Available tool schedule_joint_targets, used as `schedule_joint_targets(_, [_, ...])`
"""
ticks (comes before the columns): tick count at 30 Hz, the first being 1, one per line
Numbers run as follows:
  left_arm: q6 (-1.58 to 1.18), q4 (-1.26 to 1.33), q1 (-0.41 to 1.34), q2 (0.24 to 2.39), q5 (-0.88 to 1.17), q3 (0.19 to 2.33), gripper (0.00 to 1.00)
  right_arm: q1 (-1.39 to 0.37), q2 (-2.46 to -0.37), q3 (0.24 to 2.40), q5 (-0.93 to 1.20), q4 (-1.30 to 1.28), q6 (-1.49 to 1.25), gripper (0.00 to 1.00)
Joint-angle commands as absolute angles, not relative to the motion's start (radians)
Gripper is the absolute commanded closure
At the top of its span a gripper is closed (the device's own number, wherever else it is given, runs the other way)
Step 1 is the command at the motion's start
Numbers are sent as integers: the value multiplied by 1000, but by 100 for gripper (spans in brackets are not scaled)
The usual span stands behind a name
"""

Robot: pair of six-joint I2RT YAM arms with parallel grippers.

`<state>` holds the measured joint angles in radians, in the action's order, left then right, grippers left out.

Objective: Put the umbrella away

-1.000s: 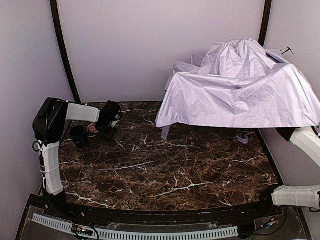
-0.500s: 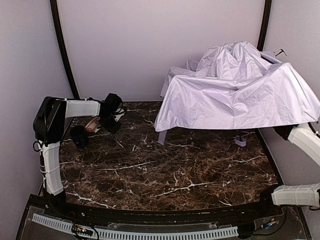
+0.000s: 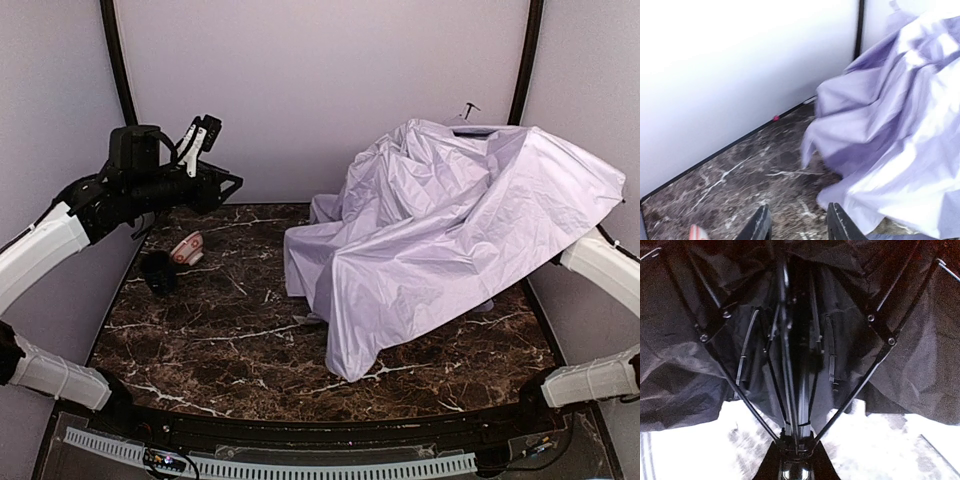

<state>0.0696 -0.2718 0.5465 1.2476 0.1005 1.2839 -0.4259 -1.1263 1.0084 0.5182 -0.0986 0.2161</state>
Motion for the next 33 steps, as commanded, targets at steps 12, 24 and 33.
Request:
schedule_joint_targets(12, [-61, 4, 696, 1212, 367, 1046, 47, -635, -1356, 1496, 242, -861, 603, 100])
schedule_joint_targets(24, [-33, 166, 691, 1348, 361, 962, 17, -709, -1973, 1751, 258, -994, 658, 98])
schedule_joint_targets(33, [41, 107, 690, 1348, 231, 864, 22, -746, -2246, 1832, 319, -942, 696, 71])
